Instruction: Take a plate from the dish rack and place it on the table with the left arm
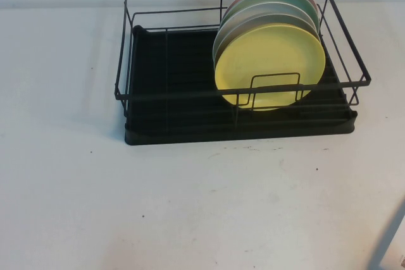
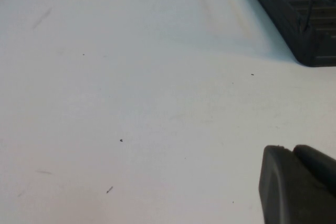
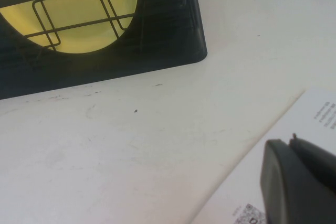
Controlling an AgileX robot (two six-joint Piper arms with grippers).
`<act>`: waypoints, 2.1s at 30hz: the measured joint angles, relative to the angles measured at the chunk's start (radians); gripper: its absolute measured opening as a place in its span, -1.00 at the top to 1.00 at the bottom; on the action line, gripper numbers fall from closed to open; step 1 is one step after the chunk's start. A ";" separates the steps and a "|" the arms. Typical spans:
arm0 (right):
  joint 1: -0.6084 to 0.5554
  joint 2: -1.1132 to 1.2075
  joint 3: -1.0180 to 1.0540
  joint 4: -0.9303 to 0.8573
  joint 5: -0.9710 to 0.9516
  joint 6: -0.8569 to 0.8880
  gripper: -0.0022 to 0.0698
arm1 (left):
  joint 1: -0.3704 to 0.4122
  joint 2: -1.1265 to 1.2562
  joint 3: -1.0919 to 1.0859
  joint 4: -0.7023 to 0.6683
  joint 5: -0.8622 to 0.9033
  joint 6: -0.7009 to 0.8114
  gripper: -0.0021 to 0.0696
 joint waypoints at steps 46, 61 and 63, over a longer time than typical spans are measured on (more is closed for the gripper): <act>0.000 0.000 0.000 0.000 0.000 0.000 1.00 | 0.000 0.055 -0.227 -0.563 0.135 -0.039 0.95; 0.000 0.000 0.000 0.000 0.002 0.000 1.00 | 0.000 0.771 -0.893 -0.536 0.625 0.625 0.95; 0.000 0.000 0.000 0.000 0.002 0.000 1.00 | 0.000 0.840 -0.938 -0.572 0.621 0.694 0.95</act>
